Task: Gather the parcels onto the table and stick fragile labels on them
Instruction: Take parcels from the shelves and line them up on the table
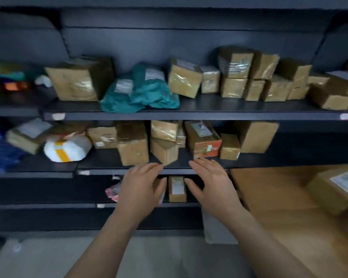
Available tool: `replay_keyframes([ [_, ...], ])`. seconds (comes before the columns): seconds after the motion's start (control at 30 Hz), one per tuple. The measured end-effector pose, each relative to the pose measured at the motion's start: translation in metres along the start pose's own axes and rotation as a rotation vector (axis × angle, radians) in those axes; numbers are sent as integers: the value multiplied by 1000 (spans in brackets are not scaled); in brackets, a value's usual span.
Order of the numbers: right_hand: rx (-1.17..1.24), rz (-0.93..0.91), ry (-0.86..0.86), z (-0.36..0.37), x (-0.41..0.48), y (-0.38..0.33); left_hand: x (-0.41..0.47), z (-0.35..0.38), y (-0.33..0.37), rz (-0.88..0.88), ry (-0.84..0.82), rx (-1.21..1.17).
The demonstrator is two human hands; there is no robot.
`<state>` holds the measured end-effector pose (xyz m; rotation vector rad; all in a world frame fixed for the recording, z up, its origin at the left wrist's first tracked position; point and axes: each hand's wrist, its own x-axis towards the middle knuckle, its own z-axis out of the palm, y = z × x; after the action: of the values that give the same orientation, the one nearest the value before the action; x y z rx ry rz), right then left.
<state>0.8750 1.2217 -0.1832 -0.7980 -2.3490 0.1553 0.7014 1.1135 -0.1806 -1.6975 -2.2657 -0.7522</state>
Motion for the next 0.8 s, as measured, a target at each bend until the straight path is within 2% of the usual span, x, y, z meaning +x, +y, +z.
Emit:
replay_keyframes([
  [0.4, 286, -504, -202, 118, 179, -105, 18, -64, -143, -464, 256, 249],
  [0.7, 482, -779, -309, 200, 231, -234, -22, -117, -233, -739, 354, 403],
  [0.8, 533, -854, -290, 224, 242, -289, -38, -141, -269, -810, 370, 455],
])
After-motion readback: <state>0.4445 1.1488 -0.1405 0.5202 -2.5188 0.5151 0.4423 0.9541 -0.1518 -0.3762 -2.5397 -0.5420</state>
